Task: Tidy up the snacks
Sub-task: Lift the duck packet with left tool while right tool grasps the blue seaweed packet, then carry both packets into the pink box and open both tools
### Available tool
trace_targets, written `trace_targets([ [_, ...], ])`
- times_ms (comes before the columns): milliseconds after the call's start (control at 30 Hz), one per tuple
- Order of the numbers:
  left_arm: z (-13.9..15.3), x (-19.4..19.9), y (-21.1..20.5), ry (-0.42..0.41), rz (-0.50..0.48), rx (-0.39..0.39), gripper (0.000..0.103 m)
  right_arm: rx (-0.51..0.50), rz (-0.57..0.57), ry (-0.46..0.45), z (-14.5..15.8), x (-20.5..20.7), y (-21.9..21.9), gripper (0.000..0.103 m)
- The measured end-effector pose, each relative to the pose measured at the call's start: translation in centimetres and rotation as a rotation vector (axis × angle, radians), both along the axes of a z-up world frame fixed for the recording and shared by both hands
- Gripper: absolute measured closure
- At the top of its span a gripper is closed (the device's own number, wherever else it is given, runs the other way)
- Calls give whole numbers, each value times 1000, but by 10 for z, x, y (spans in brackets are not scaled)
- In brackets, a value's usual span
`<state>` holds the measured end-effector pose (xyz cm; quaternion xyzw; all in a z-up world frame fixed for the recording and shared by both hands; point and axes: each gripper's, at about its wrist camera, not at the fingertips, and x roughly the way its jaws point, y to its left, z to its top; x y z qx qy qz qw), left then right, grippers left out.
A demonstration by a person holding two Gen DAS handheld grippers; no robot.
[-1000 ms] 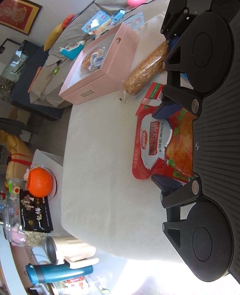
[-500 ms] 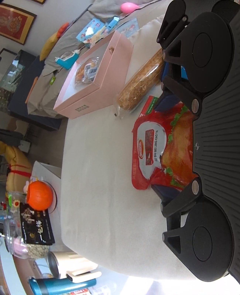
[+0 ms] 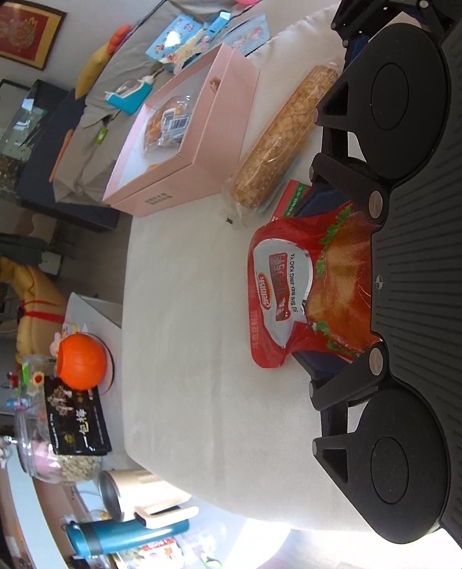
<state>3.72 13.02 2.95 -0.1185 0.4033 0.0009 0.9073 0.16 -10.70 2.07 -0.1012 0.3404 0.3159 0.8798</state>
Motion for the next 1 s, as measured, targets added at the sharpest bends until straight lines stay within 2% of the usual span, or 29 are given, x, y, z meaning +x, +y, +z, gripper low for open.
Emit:
trace_targets([
  [133,5,-13,2,-26,26,-4,34,42,-27,37,-1,8,-7,19],
  [300,11,-26,3,-38,39,0,37,41,-20,43,-1,8,-8,19],
  [567,25,-49,6,-74,35,-17,38,-7,126,79,24,2,-20,19],
  [767,25,-55,-9,-75,-18,-26,38,-75,180,147,13,-9,-17,18],
  [867,20,-56,-14,-54,-26,-15,38,-127,182,110,6,-17,-9,15],
  [1000,17,-62,-21,-41,-42,-4,38,-137,184,86,14,-17,-8,23],
])
